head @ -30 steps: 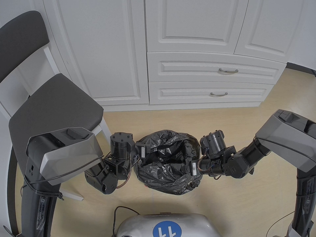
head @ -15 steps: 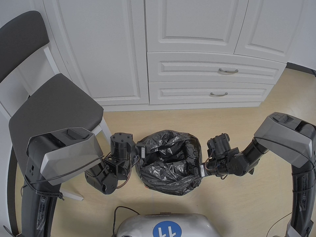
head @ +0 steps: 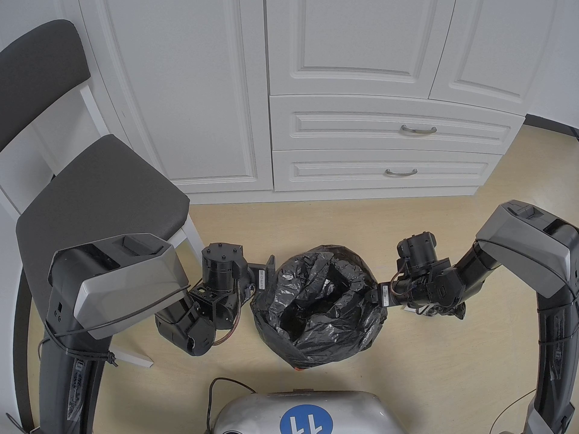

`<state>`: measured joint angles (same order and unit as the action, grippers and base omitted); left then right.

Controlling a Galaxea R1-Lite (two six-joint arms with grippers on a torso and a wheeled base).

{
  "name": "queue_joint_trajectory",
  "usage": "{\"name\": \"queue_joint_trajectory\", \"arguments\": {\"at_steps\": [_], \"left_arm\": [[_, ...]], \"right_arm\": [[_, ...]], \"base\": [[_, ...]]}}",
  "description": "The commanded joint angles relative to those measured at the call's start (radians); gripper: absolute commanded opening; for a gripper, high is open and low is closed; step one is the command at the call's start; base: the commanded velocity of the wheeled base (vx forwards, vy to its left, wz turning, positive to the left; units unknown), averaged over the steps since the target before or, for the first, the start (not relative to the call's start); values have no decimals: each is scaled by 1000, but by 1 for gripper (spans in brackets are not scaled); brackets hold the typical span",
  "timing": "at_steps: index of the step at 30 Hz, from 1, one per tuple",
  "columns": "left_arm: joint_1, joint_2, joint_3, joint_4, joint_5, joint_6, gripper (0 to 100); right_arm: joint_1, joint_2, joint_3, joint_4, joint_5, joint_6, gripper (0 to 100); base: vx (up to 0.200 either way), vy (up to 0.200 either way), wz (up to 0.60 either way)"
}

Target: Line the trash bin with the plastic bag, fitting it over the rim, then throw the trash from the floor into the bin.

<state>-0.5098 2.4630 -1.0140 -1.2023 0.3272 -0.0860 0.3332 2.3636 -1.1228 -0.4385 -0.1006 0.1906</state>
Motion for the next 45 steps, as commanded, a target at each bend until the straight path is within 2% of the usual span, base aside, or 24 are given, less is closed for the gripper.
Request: {"name": "queue_joint_trajectory", "arguments": {"at_steps": [1, 6, 12, 17, 26, 35, 45], "left_arm": [[-1, 2, 0, 0, 0, -1, 100], [-1, 4, 0, 0, 1, 0, 100], [-1, 4, 0, 0, 1, 0, 100], [-1, 4, 2, 0, 1, 0, 100], [-3, 2, 2, 0, 1, 0, 100], [-3, 2, 3, 0, 1, 0, 100], [-3, 2, 3, 0, 1, 0, 100]], "right_arm": [[-17, -4, -23, -3, -1, 9, 100], [-20, -4, -49, -26, -2, 61, 100], [-13, -7, -23, -100, 2, 67, 100], [4, -64, 31, -103, 27, 55, 100], [15, -153, 93, -97, 30, 15, 100], [-8, -119, 106, -89, 61, -42, 100], [-66, -21, 38, -97, 61, -43, 100]], "base": [[0, 0, 0], [0, 0, 0], [0, 0, 0], [0, 0, 0], [0, 0, 0], [0, 0, 0], [0, 0, 0]]}}
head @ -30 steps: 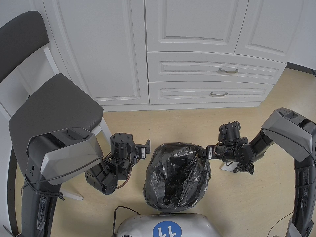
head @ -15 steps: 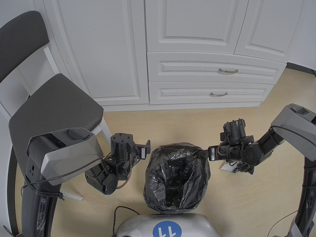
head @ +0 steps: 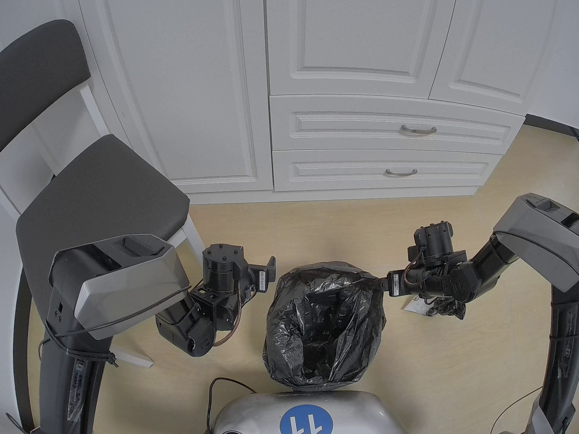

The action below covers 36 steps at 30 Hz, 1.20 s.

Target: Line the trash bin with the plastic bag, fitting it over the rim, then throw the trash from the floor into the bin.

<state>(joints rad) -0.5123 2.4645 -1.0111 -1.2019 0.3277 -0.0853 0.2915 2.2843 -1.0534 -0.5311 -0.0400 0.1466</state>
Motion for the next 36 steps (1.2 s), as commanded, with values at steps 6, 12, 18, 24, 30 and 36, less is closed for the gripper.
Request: {"name": "queue_joint_trajectory", "arguments": {"at_steps": [6, 12, 18, 24, 30, 36], "left_arm": [[0, 4, 0, -1, 1, -1, 100], [0, 7, -1, -1, 1, -1, 100], [0, 8, 0, -1, 1, -1, 100], [0, 8, 0, -1, -1, -1, 100], [0, 8, -1, -1, -1, -1, 100], [2, 7, 0, -1, 1, -1, 100]], "right_arm": [[-49, 138, -82, -9, 3, 2, 100], [-49, 195, -106, -13, 5, 7, 100], [-43, 221, -111, -18, 57, 18, 100], [-37, 235, -111, -104, 57, 47, 100], [-6, 228, -125, -159, 52, 125, 100], [48, 239, -229, -159, 32, 330, 100]], "base": [[0, 0, 0], [0, 0, 0], [0, 0, 0], [0, 0, 0], [0, 0, 0], [0, 0, 0]]}}
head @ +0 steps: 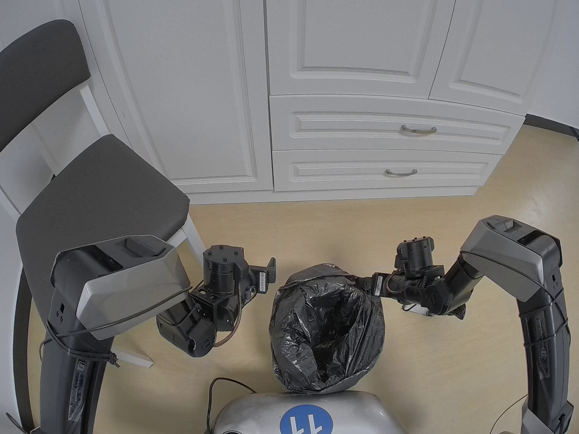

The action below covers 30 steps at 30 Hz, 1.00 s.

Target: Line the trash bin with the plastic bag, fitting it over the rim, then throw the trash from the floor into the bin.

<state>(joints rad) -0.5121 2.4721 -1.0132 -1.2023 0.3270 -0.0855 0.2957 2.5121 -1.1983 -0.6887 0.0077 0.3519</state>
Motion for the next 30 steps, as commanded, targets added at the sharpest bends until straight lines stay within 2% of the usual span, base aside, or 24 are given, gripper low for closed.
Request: {"name": "queue_joint_trajectory", "arguments": {"at_steps": [1, 3, 5, 10, 12, 14, 17, 21, 30], "left_arm": [[1, -1, 2, 0, 1, 0, 100], [4, -1, 2, 0, 1, 1, 100], [9, -2, 5, 0, 0, 9, 100], [18, -18, 31, 0, -2, 27, 100], [20, -32, 48, 0, -6, 33, 100], [20, -44, 71, 0, -13, 43, 100], [20, -52, 96, -2, -14, 58, 100], [18, -52, 107, -3, -16, 67, 100], [18, -52, 107, -17, -17, 69, 100]], "right_arm": [[48, 17, -107, -2, -31, 154, 100], [48, 27, -152, -5, -71, 208, 100], [43, 22, -167, -14, -81, 239, 100], [23, -55, -112, -23, -69, 223, 100], [20, -101, -56, 17, -54, 156, 100], [16, -128, 0, 66, -54, 2, 100], [6, -147, 75, 87, -54, -125, 100], [17, -124, 112, 100, -52, -180, 100], [-15, -55, 49, 100, -52, -183, 100]], "base": [[0, 0, 0], [0, 0, 0], [0, 0, 0], [0, 0, 0], [0, 0, 0], [0, 0, 0], [0, 0, 0], [0, 0, 0], [0, 0, 0]]}}
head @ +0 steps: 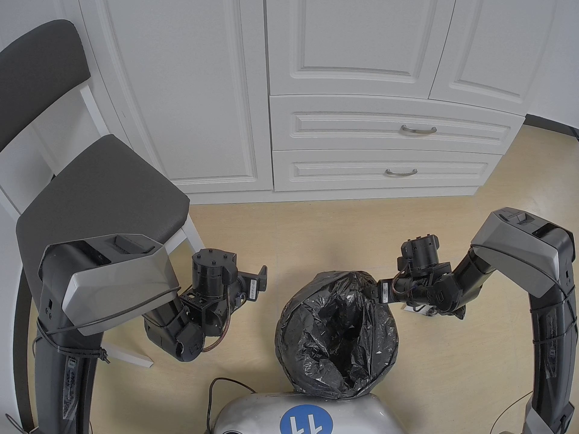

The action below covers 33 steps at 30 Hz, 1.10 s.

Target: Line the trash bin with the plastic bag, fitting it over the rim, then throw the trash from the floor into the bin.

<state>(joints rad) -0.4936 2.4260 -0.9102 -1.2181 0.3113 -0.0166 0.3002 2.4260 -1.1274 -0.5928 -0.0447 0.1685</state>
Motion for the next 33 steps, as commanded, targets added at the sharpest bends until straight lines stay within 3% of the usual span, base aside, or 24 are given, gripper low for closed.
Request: {"name": "queue_joint_trajectory", "arguments": {"at_steps": [1, 9, 18, 19, 24, 27, 33], "left_arm": [[0, -4, 4, -1, -1, 0, 100], [-5, 7, 4, -1, -1, 0, 100], [-8, 7, 5, -1, -1, 0, 100], [-6, 5, 7, -1, -1, 0, 100], [-5, 1, 11, -1, -1, 0, 100], [-8, -4, 30, -18, 0, 0, 100], [-16, -1, 159, -176, 6, 1, 100]], "right_arm": [[-29, 51, -35, 5, 0, 0, 100], [-38, 97, -97, 70, 3, 22, 100], [-49, -105, 5, 73, 43, 36, 100], [-47, -209, 81, 74, 97, 2, 100], [-43, -324, 176, 71, 112, -98, 100], [-7, -364, 218, 68, 111, -106, 100], [151, -355, 298, 59, 74, -110, 100]], "base": [[0, 0, 0], [0, 0, 0], [0, 0, 0], [0, 0, 0], [0, 0, 0], [0, 0, 0], [0, 0, 0]]}}
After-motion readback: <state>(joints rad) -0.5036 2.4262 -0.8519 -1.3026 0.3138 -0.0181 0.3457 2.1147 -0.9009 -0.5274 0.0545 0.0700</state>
